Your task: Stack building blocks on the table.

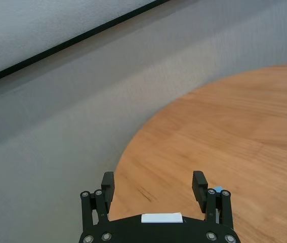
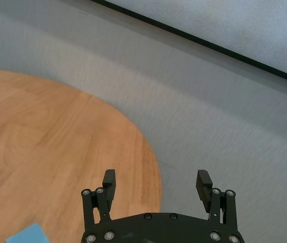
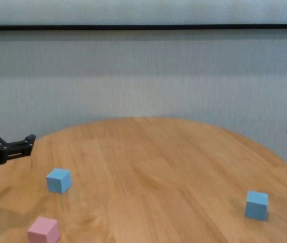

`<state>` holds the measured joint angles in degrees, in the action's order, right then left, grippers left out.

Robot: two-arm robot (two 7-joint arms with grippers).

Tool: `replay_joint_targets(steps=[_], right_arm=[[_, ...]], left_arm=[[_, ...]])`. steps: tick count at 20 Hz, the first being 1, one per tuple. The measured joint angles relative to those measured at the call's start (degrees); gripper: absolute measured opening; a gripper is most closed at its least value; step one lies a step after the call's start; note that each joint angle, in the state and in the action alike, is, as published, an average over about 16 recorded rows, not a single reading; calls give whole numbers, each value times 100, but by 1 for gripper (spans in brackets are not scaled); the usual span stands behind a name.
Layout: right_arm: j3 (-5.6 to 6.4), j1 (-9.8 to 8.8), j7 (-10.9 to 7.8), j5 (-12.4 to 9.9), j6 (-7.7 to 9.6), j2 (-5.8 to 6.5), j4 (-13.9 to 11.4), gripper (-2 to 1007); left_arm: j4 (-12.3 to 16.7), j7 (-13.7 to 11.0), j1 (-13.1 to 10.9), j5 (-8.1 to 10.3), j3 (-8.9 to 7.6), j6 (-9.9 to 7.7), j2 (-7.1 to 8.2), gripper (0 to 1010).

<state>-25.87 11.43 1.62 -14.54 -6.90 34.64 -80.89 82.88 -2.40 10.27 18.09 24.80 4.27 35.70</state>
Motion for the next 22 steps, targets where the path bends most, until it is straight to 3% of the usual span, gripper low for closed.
replay_joint_targets(steps=[4,9,12,16,22], right_arm=[[0,0,0,0,0,0,0,1001],[0,0,0,0,0,0,0,1001],[0,0,0,0,0,0,0,1001],[0,0,0,0,0,0,0,1001],[0,0,0,0,0,0,0,1001]], left_arm=[[270,-497,-149,520,-158,-414,155,1009],[670,-1270,-357,1231,-348,-1073,449,1009],[876,-1680,-445,1553,-417,-1477,639,1008],[1022,-2051,-467,1682,-394,-1876,834,1009],[1080,-2310,-371,1519,-230,-2304,985,1009]])
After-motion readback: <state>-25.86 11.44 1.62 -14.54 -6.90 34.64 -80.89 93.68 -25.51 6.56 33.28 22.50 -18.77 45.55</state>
